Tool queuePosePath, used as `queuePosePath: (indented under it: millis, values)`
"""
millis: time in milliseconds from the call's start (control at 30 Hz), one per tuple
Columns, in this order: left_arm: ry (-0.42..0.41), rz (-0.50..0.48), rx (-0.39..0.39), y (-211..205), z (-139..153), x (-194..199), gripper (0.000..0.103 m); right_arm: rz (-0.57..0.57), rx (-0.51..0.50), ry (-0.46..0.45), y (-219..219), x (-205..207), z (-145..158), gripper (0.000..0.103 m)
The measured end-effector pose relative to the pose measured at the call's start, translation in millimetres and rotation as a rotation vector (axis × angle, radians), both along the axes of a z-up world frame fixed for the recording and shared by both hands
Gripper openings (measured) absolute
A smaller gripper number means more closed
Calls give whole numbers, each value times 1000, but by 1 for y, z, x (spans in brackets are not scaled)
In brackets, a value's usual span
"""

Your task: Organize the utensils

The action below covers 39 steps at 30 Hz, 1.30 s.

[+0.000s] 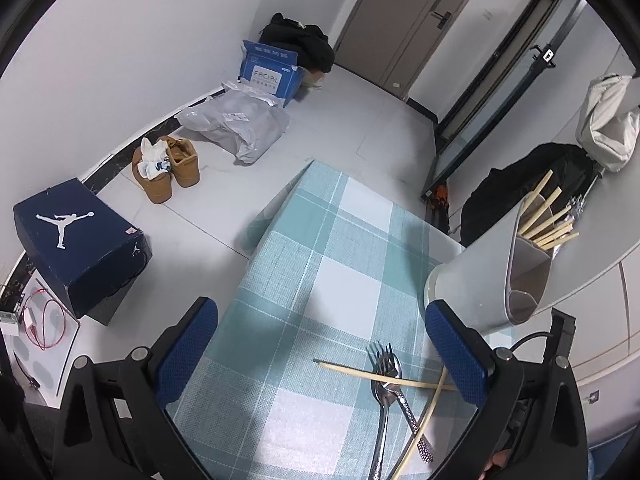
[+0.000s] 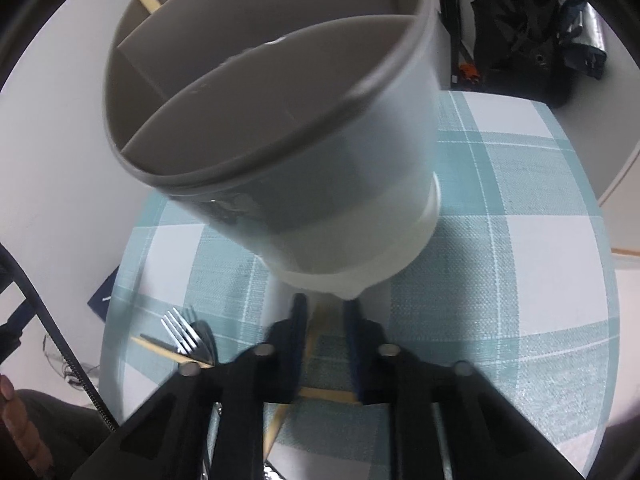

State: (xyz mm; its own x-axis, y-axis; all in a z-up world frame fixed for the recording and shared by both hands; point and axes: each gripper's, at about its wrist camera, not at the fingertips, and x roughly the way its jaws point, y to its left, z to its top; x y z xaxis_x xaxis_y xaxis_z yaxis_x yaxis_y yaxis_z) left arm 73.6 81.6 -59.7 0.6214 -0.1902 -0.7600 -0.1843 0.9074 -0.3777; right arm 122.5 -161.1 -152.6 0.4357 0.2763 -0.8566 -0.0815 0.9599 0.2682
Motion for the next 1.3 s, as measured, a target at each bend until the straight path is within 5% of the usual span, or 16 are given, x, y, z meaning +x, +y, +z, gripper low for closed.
queuePosePath:
  millis: [400,633,867,1133,1300]
  values:
    - [96,-6,-84,5,-22,4,102,2,46,-40,-10,-5,8,6]
    - [191,-1,-276,8,-48,8,98,13,115,-108,-39,-17,32,6]
    - [327,-3,-432,-6,-73,9,76,-14,219,-183,-70,-27,50,6]
    - [397,82,-428,-20,-82,14,57,-5,292,-273,-77,-35,61,6]
    - [406,160,-422,-19,-81,17,53,-5,339,-292,-82,-36,62,6]
